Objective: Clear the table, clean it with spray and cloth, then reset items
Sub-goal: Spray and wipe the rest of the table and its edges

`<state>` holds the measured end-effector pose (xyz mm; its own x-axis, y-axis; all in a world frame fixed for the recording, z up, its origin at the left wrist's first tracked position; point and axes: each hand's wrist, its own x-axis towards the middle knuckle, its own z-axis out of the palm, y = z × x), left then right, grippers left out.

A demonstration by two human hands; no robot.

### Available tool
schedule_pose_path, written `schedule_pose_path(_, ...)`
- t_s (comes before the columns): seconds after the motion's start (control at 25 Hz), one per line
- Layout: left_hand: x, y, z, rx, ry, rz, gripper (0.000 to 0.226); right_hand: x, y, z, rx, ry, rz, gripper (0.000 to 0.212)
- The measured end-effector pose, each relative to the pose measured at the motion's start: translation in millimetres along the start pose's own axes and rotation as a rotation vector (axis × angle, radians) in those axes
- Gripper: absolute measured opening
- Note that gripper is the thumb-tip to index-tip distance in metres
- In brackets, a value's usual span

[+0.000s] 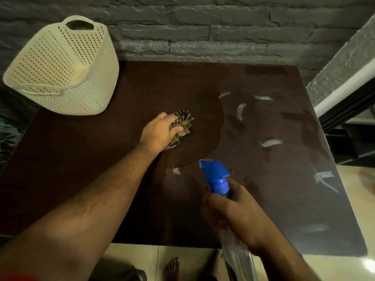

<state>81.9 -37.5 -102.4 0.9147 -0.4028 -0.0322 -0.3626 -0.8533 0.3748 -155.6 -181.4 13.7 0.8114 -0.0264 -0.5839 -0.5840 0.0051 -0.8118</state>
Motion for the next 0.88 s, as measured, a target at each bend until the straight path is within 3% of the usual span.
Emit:
schedule_pose_path(0.32,-3.9,5.3,-5.1,-0.020,-0.070,-0.039,0.045,-28.1,32.0,30.3,0.029,0.003,0.125,0.020)
schedule_pose_path(0.52,-13.1,9.9,-4.1,-0.038,-0.071,-0.077,0.046,-41.4,40.6,9.0,-0.007,0.127,0.123,0.019)
schedule_pose_path(0.72,-40.0,14.2,-1.9,-0.041,-0.047,-0.091,0.047,-59.8,54.6,20.7,-0.119,0.036,0.102,0.020)
schedule_pose_path(0.88,-60.0,16.1,-0.6,-0.057,-0.033,-0.107,0.047,-67.0,68.5,33.9,-0.176,-0.070,0.101,0.034)
